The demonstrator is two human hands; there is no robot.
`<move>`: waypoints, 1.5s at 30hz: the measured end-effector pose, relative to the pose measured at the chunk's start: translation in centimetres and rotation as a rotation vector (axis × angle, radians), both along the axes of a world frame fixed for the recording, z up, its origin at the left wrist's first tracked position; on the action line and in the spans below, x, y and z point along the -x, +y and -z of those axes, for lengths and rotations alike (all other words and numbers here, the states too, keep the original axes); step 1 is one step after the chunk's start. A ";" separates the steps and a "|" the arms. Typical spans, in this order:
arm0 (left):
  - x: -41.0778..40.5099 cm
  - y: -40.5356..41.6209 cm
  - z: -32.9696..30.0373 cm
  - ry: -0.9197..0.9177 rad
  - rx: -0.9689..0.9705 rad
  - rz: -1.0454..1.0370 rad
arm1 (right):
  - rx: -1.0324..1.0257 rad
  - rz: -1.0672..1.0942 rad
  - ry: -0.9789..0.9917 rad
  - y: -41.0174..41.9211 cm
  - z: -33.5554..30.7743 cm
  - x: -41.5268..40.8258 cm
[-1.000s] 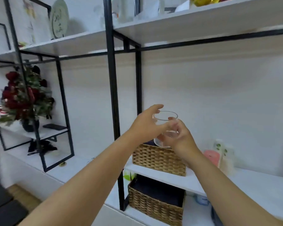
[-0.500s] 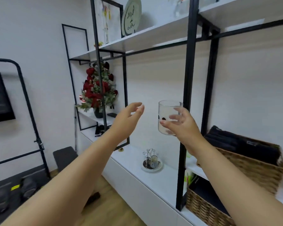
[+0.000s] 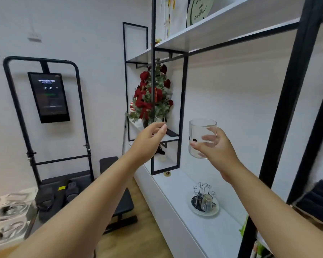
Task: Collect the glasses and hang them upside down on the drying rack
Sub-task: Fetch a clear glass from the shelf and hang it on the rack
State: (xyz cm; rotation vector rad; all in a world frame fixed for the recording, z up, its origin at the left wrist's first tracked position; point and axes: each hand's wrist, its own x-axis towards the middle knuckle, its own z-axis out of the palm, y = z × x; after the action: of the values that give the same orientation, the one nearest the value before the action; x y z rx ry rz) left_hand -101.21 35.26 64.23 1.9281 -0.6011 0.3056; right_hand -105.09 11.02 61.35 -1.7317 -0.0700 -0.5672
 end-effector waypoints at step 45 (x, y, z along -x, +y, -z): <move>-41.5 -20.6 1.5 0.008 -0.036 0.495 | -0.170 0.373 0.052 -8.8 5.2 -35.3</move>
State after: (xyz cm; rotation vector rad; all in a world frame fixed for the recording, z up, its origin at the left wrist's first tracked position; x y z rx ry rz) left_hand -59.68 14.71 62.69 1.7434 -1.0546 -0.0286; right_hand -69.77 2.22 56.17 -1.5992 0.3358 -0.7765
